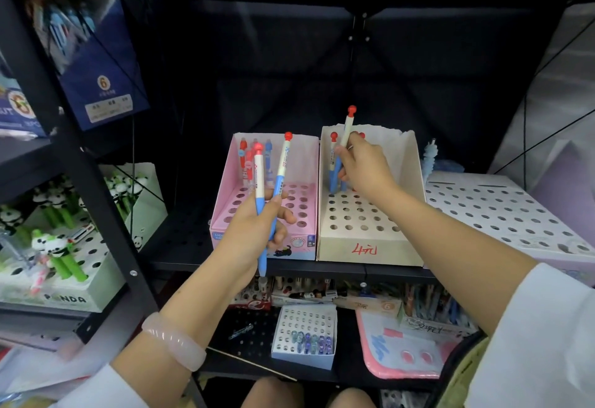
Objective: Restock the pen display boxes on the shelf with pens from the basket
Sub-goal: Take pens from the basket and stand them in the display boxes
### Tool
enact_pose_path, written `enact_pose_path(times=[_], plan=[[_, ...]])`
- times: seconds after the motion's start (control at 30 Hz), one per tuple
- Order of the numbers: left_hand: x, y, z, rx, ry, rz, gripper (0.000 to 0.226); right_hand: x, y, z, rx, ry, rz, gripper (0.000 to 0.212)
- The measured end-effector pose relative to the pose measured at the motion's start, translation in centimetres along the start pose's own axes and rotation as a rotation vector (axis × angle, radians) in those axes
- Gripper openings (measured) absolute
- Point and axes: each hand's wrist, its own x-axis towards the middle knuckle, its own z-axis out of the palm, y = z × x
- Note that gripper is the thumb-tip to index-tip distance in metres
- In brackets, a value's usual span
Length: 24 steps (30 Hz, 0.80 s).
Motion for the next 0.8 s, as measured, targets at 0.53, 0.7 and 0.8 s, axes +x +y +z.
enact_pose_path(times=[0.53,0.7,0.8], plan=[[-0.1,0.3,-0.1,0.000,-0.026,0.059,0.014,-1.0,1.0,1.6,-0.267,-0.216,0.059,0.026],[0.1,0.4,0.5,0.010,-0.041,0.075,0.011,-1.4,-0.8,-0.1,-0.135,0.045,0.040,0.021],[0.3,0.6,1.8,0.031,-0.058,0.082,0.012,-3.0,-3.5,-1.0,0.298,-0.131,-0.028,0.026]])
